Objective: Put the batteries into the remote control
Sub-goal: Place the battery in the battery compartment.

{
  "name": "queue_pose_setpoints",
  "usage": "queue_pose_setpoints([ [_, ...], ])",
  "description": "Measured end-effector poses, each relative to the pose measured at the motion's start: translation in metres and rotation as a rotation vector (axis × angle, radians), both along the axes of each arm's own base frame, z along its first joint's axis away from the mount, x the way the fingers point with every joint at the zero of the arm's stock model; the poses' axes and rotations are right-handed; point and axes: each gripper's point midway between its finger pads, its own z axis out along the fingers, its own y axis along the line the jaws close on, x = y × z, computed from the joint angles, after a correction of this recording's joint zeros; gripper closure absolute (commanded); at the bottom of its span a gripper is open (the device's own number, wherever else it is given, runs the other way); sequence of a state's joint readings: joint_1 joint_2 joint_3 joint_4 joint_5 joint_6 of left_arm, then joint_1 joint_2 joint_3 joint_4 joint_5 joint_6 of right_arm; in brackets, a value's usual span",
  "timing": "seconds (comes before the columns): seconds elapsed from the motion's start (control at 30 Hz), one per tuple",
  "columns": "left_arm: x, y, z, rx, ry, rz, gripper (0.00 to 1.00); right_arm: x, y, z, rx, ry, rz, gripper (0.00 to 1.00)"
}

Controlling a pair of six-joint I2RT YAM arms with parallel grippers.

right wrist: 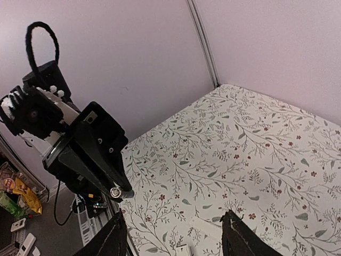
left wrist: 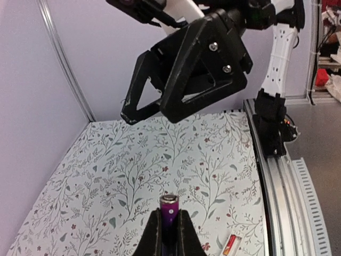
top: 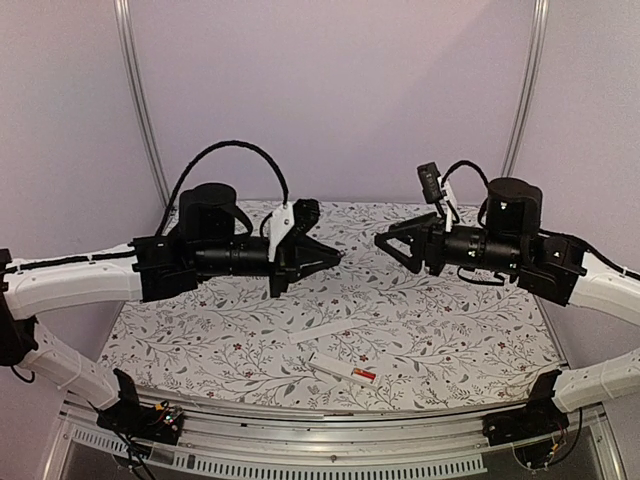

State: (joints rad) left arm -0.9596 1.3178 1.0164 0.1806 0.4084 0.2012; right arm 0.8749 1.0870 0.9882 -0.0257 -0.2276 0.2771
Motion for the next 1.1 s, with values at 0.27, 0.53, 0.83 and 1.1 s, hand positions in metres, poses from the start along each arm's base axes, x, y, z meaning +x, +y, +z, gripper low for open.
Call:
queue_pose_setpoints([
  [0.27, -0.037, -0.013, -0.149, 0.482, -0.013, -0.094, 1.0, 0.001, -0.05, -0.194, -0.309, 0.447, -0.142, 0.39],
  [0.53, -0.062, -0.035, -0.242, 0.797, -0.053, -0.213, 1.0, -0.024, -0.081, -0.267, -0.355, 0.708, -0.233, 0.39],
  [0.83, -0.068, -0.05, -0.261, 0.916, -0.086, -0.235, 1.0, -0.031, -0.082, -0.283, -0.339, 0.764, -0.236, 0.39],
  [1.1, -0.061, -0.049, -0.281, 1.045, -0.093, -0.198, 1.0, -0.029, -0.079, -0.281, -0.328, 0.757, -0.227, 0.39],
])
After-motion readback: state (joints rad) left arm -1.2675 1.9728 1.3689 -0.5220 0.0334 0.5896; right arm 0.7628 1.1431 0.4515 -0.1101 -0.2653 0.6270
